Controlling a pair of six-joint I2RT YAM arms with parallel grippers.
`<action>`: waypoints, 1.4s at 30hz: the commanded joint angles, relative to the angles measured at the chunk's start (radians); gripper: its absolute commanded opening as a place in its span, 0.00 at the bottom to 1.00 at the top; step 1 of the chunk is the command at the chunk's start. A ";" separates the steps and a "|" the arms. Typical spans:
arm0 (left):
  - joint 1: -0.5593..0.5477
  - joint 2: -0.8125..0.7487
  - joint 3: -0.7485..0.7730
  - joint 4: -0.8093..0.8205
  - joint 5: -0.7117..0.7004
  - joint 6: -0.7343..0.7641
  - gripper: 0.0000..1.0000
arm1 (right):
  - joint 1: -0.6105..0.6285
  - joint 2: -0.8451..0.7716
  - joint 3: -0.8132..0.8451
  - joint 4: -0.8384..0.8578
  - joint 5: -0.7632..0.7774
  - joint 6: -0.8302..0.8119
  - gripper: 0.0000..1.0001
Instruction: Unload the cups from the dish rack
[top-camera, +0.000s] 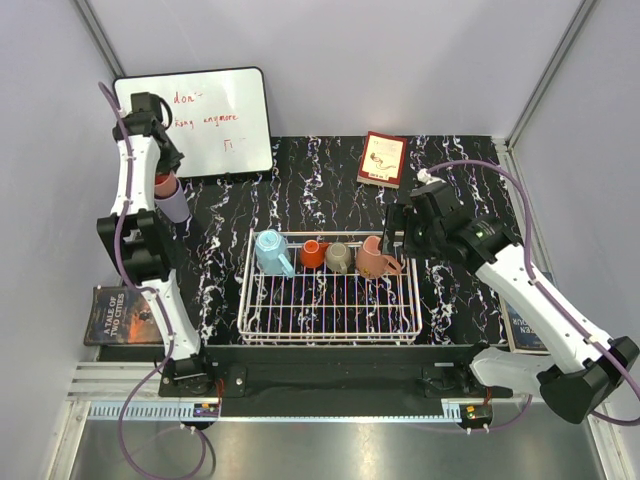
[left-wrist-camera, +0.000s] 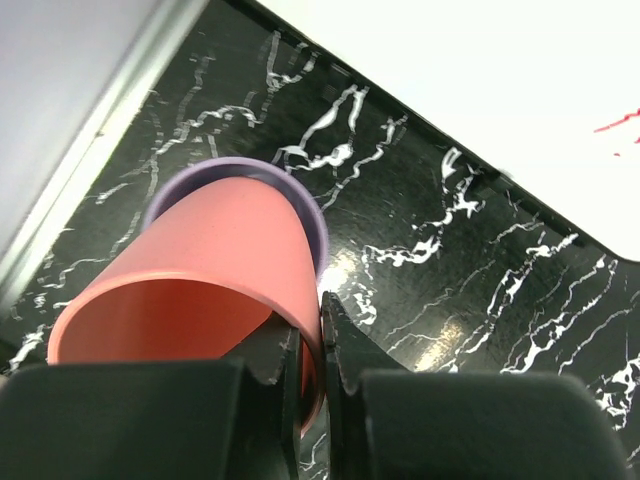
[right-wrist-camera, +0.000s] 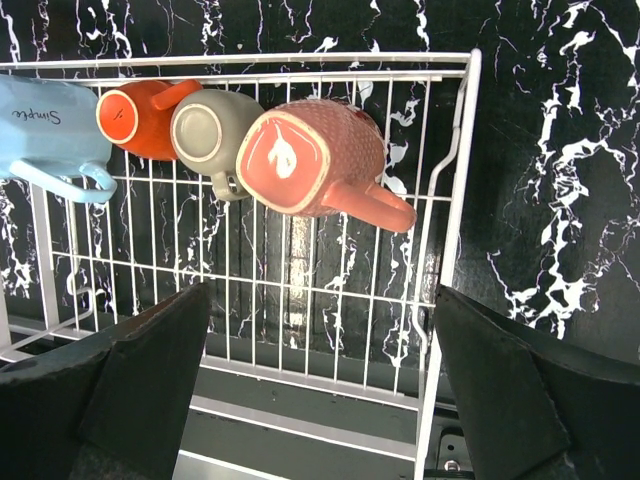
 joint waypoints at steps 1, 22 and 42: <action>-0.005 0.020 0.053 0.036 0.051 0.003 0.00 | -0.002 0.023 0.007 0.050 -0.011 -0.036 1.00; -0.003 -0.137 0.084 0.055 0.019 -0.046 0.61 | -0.002 0.009 0.001 0.078 -0.015 -0.013 1.00; -0.519 -0.938 -0.856 0.214 -0.130 -0.170 0.99 | 0.003 0.027 0.057 0.073 0.097 -0.154 1.00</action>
